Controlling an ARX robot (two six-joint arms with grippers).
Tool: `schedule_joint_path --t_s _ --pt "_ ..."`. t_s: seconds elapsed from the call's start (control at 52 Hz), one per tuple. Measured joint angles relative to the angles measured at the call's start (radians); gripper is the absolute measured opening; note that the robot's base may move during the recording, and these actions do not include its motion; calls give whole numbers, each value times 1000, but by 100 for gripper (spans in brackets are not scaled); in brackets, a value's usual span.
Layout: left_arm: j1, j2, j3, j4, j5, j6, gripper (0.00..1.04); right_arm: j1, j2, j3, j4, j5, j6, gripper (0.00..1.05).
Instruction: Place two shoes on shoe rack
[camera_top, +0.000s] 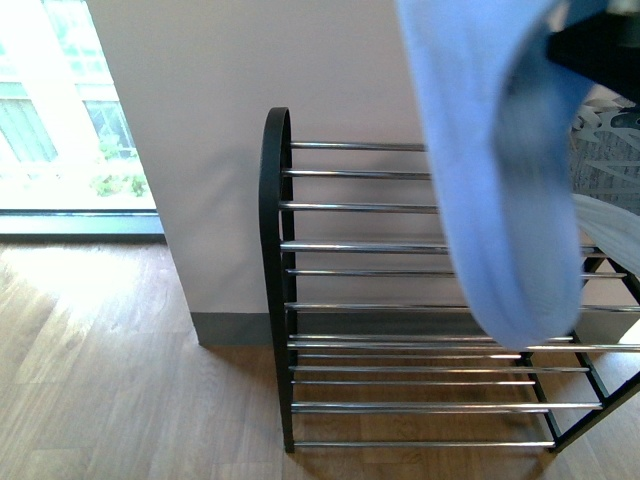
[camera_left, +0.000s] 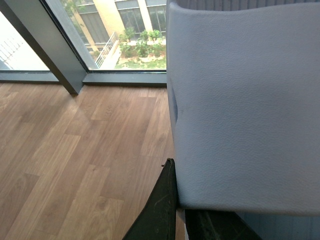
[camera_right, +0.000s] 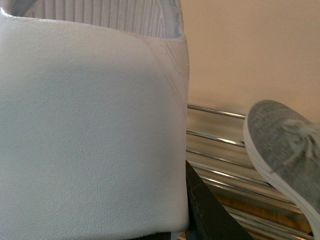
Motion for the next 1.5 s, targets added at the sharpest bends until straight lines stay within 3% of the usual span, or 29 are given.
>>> schedule_joint_path --t_s 0.289,0.577,0.808,1.212,1.501 --pt "0 0 0 0 0 0 2 101 312 274 -232 34 -223 1" --pt "0 0 0 0 0 0 2 57 526 435 -313 208 -393 1" --pt "0 0 0 0 0 0 2 -10 639 563 -381 322 -382 1" --pt "0 0 0 0 0 0 2 -119 721 713 -523 348 -238 1" --pt "0 0 0 0 0 0 2 -167 735 730 -515 384 -186 1"
